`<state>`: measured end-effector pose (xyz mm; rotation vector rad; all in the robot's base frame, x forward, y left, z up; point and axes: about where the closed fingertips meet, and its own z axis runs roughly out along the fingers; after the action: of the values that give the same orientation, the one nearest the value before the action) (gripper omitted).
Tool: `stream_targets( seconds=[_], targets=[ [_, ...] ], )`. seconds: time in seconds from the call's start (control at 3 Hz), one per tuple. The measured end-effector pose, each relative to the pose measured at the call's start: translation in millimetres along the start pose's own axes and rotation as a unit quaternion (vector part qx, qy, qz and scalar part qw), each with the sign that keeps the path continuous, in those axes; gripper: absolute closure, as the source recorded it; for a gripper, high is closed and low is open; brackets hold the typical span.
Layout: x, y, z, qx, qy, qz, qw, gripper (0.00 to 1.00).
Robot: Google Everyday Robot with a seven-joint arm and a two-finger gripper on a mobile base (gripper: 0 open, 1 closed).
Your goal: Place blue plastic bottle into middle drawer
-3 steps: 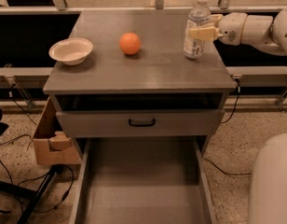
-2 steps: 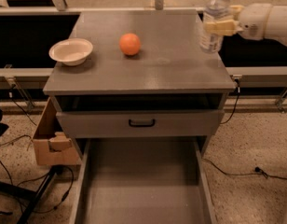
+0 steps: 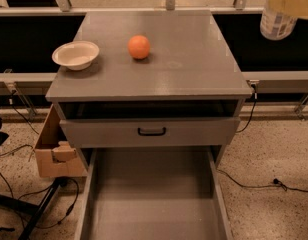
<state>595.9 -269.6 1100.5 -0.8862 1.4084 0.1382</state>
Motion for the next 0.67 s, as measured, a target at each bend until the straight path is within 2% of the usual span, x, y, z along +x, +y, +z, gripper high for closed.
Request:
stream_targets(
  seconds=[0.33, 0.67],
  targets=[
    [11, 48, -16, 0.001, 0.003, -0.017, 0.9999, 1.0],
    [36, 83, -10, -0.026, 0.02, -0.015, 0.9994, 1.0]
  ],
)
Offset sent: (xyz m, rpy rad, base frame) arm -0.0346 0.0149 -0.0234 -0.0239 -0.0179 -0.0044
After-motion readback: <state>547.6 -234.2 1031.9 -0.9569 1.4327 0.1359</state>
